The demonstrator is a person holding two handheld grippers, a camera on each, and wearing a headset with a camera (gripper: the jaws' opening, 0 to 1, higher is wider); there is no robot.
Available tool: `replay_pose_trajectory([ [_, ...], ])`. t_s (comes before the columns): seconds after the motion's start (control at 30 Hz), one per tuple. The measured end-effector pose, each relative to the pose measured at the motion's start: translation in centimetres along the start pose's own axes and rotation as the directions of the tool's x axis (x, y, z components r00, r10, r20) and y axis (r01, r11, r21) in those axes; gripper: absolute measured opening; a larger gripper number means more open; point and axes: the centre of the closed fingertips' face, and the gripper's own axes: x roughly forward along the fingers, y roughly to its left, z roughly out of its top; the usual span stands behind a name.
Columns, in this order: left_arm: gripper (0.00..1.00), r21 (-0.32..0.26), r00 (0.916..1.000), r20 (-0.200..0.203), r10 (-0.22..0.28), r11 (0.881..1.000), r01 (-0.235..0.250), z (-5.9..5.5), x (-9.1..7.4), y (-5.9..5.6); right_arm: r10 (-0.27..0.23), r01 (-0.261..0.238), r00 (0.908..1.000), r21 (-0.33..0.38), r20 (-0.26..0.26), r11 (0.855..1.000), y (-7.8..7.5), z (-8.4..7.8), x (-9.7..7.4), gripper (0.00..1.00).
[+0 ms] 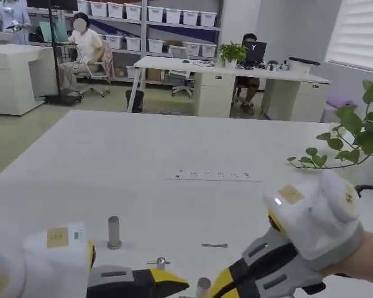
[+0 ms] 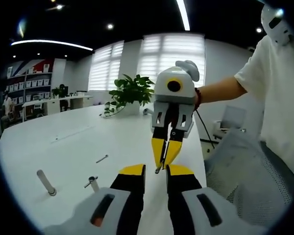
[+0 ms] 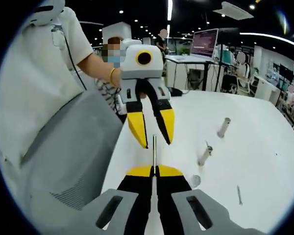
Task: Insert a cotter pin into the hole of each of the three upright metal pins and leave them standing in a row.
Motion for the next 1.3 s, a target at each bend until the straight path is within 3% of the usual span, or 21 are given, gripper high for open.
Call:
replay_pose_trajectory([
  [0.23,0.28,0.002,0.9974,-0.019,0.070,0.998,-0.070,-1.0,0.5,0.9,-0.051,0.050,0.9957,-0.024,-0.077,0.998,-1.0,-1.8,-1.1,0.02],
  [0.53,0.28,-0.005,0.9874,-0.049,0.150,0.989,-0.151,-2.5,1.6,2.2,-0.081,0.076,0.9854,-0.040,-0.149,0.996,-2.0,-4.0,-1.7,0.02],
  [0.87,0.27,-0.008,0.9722,-0.091,0.216,0.976,-0.217,-4.0,3.1,3.7,-0.111,0.105,0.9744,-0.041,-0.195,0.994,-3.4,-5.8,-2.1,0.02],
  [1.3,0.25,-0.008,0.9567,-0.147,0.251,0.967,-0.255,-5.7,5.4,4.8,-0.130,0.123,0.9657,-0.042,-0.225,0.991,-4.7,-7.4,-1.8,0.03],
])
